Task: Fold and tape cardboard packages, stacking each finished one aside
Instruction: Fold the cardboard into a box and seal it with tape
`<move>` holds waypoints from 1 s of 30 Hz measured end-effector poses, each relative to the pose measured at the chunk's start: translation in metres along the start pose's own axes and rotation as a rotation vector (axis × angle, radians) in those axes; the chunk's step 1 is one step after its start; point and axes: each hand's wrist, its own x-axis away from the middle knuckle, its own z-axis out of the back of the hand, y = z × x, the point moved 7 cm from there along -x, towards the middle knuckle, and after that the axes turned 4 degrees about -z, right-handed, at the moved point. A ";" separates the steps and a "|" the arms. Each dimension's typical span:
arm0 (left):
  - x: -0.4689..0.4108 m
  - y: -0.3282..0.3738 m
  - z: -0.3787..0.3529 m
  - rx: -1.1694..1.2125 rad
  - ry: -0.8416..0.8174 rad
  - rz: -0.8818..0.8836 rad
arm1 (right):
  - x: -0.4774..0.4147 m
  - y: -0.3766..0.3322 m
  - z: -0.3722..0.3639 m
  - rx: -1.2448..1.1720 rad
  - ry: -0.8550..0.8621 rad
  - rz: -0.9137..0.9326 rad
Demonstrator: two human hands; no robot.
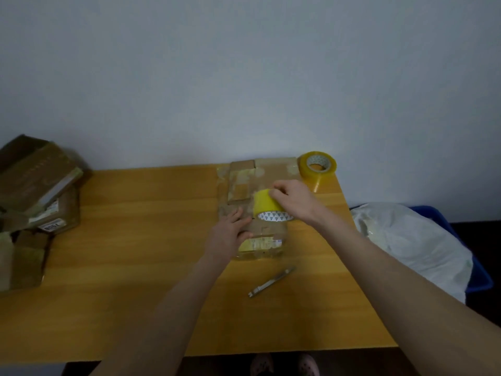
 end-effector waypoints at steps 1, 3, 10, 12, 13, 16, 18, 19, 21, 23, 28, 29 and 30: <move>0.000 -0.001 0.001 0.018 0.007 0.007 | -0.006 -0.003 -0.007 0.065 -0.026 0.000; 0.001 -0.005 0.003 0.060 0.007 0.017 | -0.018 0.000 -0.017 0.137 -0.052 -0.011; 0.005 -0.011 0.011 0.117 0.029 0.011 | -0.033 -0.001 -0.027 0.080 -0.098 0.055; 0.005 -0.009 0.013 0.120 0.045 0.017 | -0.033 -0.003 -0.030 0.103 -0.176 0.085; 0.004 -0.008 0.014 0.115 0.046 0.022 | -0.035 -0.003 -0.030 0.122 -0.213 0.100; 0.004 -0.011 0.012 0.113 0.045 0.040 | -0.040 -0.005 -0.031 0.150 -0.295 0.130; 0.004 -0.015 0.010 0.173 0.042 0.086 | -0.044 -0.007 -0.033 0.143 -0.284 0.130; 0.004 -0.017 0.009 0.220 0.048 0.115 | -0.045 -0.007 -0.034 0.127 -0.270 0.122; 0.005 -0.021 0.010 0.374 0.094 0.198 | -0.046 -0.007 -0.036 0.087 -0.261 0.092; 0.005 -0.024 0.018 0.494 0.153 0.292 | -0.046 -0.005 -0.037 0.047 -0.272 0.063; -0.001 -0.021 0.026 0.949 0.256 0.613 | -0.048 -0.005 -0.039 0.060 -0.288 0.067; -0.003 -0.021 0.026 0.942 0.263 0.645 | -0.048 -0.006 -0.040 0.059 -0.290 0.068; -0.005 -0.020 0.027 0.920 0.277 0.667 | -0.048 -0.007 -0.040 0.058 -0.290 0.070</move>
